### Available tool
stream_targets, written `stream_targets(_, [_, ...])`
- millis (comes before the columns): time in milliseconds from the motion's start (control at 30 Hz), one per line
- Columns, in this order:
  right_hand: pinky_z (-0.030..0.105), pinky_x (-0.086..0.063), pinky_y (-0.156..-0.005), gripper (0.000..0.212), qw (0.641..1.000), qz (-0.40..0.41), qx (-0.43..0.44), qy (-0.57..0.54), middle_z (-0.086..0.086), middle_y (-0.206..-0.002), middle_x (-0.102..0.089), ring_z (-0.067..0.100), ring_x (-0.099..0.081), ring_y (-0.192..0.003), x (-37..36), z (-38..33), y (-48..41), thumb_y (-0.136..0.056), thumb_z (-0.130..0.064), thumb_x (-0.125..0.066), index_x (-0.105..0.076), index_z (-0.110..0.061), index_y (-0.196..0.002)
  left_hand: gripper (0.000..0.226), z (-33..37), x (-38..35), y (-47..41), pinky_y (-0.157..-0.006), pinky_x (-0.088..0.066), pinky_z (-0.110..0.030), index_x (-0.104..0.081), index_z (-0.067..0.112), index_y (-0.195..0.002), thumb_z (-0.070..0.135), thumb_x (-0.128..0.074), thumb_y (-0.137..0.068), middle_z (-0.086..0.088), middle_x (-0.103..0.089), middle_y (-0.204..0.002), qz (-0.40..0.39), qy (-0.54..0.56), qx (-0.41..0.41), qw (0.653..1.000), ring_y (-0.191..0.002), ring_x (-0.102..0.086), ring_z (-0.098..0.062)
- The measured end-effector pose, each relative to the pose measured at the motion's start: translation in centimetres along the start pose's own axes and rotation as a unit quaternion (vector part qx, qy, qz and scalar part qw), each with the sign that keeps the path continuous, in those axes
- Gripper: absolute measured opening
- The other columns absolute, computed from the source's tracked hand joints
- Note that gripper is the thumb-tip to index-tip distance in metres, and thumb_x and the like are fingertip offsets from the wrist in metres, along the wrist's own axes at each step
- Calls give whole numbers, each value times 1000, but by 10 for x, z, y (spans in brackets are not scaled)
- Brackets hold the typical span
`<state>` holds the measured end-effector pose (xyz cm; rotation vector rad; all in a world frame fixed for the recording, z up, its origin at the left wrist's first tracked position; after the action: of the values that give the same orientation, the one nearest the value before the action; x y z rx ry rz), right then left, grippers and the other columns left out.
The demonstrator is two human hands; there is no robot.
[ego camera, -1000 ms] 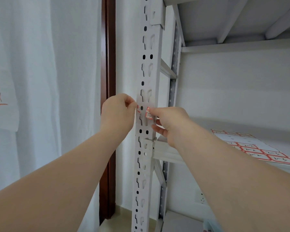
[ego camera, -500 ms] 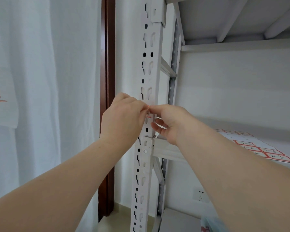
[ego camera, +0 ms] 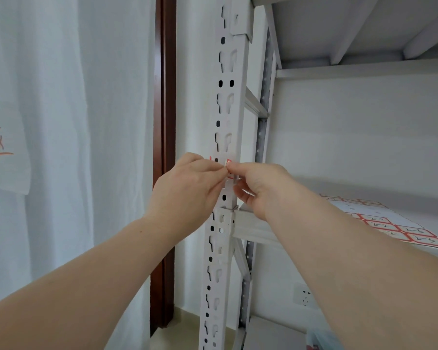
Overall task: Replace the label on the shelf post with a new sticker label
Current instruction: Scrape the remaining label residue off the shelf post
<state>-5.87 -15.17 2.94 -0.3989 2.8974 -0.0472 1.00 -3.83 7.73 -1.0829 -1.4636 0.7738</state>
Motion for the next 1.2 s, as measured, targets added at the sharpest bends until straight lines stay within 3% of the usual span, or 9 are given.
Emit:
stream_targets(100, [31, -53, -70, 20, 997, 24, 48, 64, 7, -77, -61, 14, -49, -57, 4, -7, 0, -76, -9, -73, -58, -11, -63, 29, -16, -2, 1, -66, -46, -23, -74, 18, -87, 29, -47, -87, 8, -71, -84, -10, 22, 46, 999, -83, -61, -23])
stream_targets(233, [45, -57, -81, 23, 976, 37, 136, 164, 1, -70, -64, 19, -54, -66, 1, -19, 3, -79, -10, -68, -62, -15, -58, 15, -61, -5, 4, -75, -36, -19, -72, 25, -90, 27, -57, -89, 20, -60, -79, 9, 101, 246, 964, -88, -55, -11])
stream_targets(433, [28, -44, -64, 13, 932, 49, 238, 267, -8, -66, -56, 14, -52, -62, -5, -36, 8, -85, -22, -62, -66, -15, -76, 23, -82, -29, 13, -79, -39, -19, -68, 22, -107, 26, -64, -85, 12, -60, -90, -3, 300, 427, 853, -88, -56, -8])
stream_targets(500, [25, -39, -59, 11, 921, 38, 261, 286, -10, -67, -54, 9, -47, -58, -9, -41, 9, -86, -23, -61, -65, -16, -79, 6, -81, -37, 12, -68, -38, -21, -69, 28, -81, 24, -65, -84, 6, -56, -85, -11, 347, 443, 826, -78, -49, -13])
stream_targets(567, [25, -40, -58, 10, 920, 28, 260, 291, -10, -70, -55, 7, -48, -62, -12, -42, 8, -87, -23, -60, -64, -16, -80, 21, -79, -42, 12, -59, -37, -19, -65, 30, -64, 22, -65, -84, 0, -58, -82, -15, 380, 454, 806, -77, -47, -14])
stream_targets(667, [27, -45, -68, 10, 923, 30, 253, 288, -9, -71, -57, 13, -53, -71, -13, -42, 7, -86, -22, -60, -64, -16, -80, 18, -76, -51, 16, -64, -41, -18, -66, 28, -68, 19, -65, -84, 2, -66, -84, -9, 434, 489, 757, -81, -53, -14])
stream_targets(833, [29, -45, -71, 11, 922, 24, 253, 291, -11, -68, -54, 12, -52, -70, -12, -41, 7, -86, -23, -60, -64, -17, -77, 4, -73, -61, 28, -99, -45, -37, -68, 23, -83, 19, -67, -83, 8, -65, -94, 2, 486, 542, 685, -106, -57, -14])
stream_targets(1000, [26, -43, -63, 10, 926, 16, 248, 285, -10, -69, -55, 7, -50, -63, -13, -39, 5, -87, -23, -60, -65, -16, -82, 7, -68, -66, 32, -84, -48, -31, -69, 22, -78, 18, -67, -83, 12, -65, -83, 16, 520, 562, 643, -79, -56, -7])
stream_targets(1200, [27, -43, -69, 10, 924, 17, 253, 288, -11, -68, -56, 7, -50, -64, -13, -39, 5, -86, -23, -61, -64, -18, -78, 5, -67, -67, 35, -96, -44, -32, -68, 18, -88, 15, -66, -84, 3, -68, -101, 40, 525, 576, 625, -105, -60, -13])
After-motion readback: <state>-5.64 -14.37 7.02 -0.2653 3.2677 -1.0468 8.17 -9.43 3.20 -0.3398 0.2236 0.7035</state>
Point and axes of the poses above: each hand's wrist, its own y-axis away from the middle knuckle, its own x-axis out of the back of the hand, z = x × y, the point moved 10 cm from there along -y, towards the middle knuckle
